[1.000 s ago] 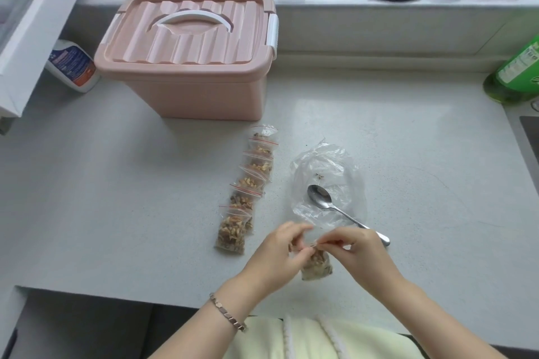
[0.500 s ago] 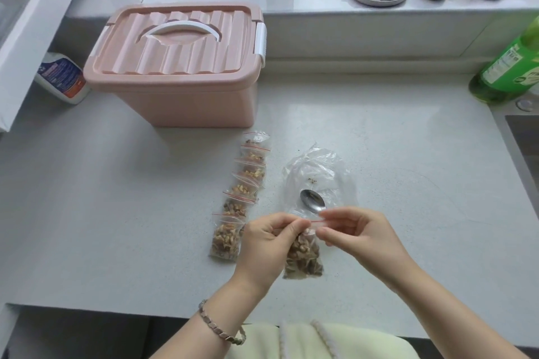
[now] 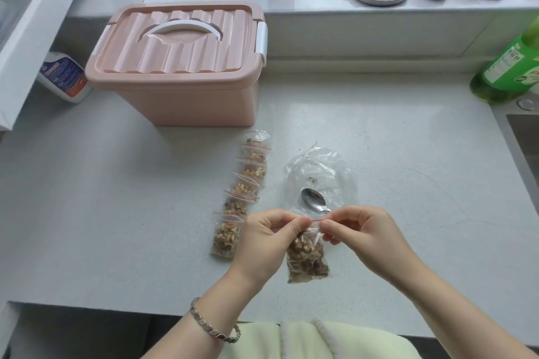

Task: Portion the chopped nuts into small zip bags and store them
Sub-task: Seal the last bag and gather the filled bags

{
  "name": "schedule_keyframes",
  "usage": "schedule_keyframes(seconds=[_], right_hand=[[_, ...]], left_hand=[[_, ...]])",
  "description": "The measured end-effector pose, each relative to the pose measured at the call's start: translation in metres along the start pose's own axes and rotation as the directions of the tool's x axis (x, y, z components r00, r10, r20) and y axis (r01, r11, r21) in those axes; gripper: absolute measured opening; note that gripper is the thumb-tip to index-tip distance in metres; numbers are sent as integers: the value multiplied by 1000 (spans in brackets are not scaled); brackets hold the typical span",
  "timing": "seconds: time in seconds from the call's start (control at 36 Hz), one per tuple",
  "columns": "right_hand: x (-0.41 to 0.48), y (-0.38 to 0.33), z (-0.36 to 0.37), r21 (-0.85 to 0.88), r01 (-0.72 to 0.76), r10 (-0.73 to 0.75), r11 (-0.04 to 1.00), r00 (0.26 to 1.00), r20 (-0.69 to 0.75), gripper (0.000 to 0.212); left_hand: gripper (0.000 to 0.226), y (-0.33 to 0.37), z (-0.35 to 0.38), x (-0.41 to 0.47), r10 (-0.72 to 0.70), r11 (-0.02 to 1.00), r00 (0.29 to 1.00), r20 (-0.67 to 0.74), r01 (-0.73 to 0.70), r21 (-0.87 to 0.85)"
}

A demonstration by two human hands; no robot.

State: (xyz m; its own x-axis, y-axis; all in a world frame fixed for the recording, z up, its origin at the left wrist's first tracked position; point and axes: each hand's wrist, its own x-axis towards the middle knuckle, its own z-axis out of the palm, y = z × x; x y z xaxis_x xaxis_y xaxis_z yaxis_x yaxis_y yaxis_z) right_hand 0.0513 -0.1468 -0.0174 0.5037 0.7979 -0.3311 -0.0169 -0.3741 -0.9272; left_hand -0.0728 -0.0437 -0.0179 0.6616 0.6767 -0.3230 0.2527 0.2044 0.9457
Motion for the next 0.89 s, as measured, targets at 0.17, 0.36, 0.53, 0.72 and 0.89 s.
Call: schedule_keyframes(seconds=[0.17, 0.36, 0.53, 0.72, 0.89], right_hand=[[-2, 2, 1, -179, 112, -127, 978, 989, -77, 9], [-1, -2, -5, -212, 211, -214, 954, 977, 8, 8], [-1, -2, -4, -210, 312, -317, 927, 948, 12, 13], [3, 3, -6, -187, 292, -290, 938, 956, 40, 5], [3, 3, -7, -169, 290, -288, 942, 957, 34, 5]], left_hand=[[9, 3, 1, 1, 3, 998, 1000, 20, -4, 59], [6, 8, 0, 3, 28, 993, 999, 37, -32, 113], [12, 13, 1, 3, 44, 992, 996, 79, -53, 117], [13, 14, 1, 2, 57, 992, 994, 92, -67, 107], [11, 12, 0, 3, 44, 995, 989, 144, -57, 83]])
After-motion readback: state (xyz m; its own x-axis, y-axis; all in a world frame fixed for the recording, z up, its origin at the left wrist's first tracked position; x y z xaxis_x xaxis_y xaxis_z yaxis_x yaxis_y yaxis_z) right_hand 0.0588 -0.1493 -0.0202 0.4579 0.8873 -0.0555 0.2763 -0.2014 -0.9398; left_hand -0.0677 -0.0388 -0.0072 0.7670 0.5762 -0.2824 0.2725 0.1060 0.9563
